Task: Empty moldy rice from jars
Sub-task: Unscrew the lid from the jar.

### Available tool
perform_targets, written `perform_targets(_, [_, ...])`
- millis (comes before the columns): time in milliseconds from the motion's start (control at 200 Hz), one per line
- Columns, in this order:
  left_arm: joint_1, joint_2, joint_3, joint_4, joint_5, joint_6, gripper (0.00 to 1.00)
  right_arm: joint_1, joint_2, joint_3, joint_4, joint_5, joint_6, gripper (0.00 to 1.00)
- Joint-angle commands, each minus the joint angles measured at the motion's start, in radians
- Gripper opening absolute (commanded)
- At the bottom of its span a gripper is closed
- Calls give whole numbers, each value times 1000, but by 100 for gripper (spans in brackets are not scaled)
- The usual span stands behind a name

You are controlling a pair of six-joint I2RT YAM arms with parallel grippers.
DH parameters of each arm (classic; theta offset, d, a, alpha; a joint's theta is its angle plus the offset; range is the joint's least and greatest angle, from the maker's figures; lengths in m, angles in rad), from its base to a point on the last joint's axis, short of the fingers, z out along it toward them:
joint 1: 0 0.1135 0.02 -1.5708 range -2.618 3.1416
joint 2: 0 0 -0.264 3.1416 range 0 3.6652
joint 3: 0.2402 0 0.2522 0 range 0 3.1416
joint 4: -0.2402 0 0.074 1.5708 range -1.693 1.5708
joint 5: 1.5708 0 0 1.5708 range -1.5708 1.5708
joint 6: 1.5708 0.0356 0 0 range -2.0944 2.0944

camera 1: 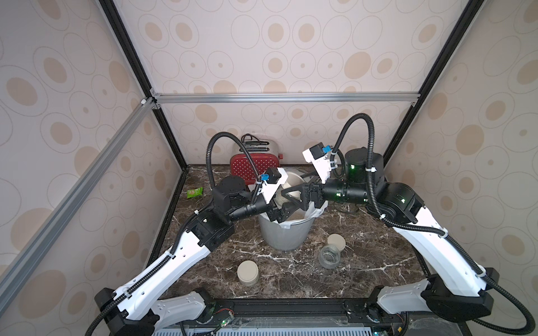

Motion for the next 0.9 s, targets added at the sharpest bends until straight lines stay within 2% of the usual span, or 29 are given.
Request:
perform_targets(0, [0,-35,37,54,4,28,43,6,7,26,12,-12,-6,82])
perform_targets(85, [-1,-41,34,52,5,28,43,6,7,29,28,-15,-21,76])
perform_targets(230, [0,-46,30,50,11,25,43,7,11,50,33,-34,-59,74])
perform_targets(366, [-1,-51,27,71,41,2,43,3,10,51,58,-119,-136,73])
perform_targets(446, [-2,-46,39,74,86,-23,43,-11,7,48,81,-206,-187,72])
perform_targets(561, [-1,-44,55,84,145,-56,43,-43,-1,30,139,-397,-262,72])
perform_targets(781, [-1,-36,65,115,217,-109,43,-118,48,70,144,-695,-322,70])
perform_targets(896, [0,-39,61,123,212,-112,42,-133,82,99,130,-737,-315,70])
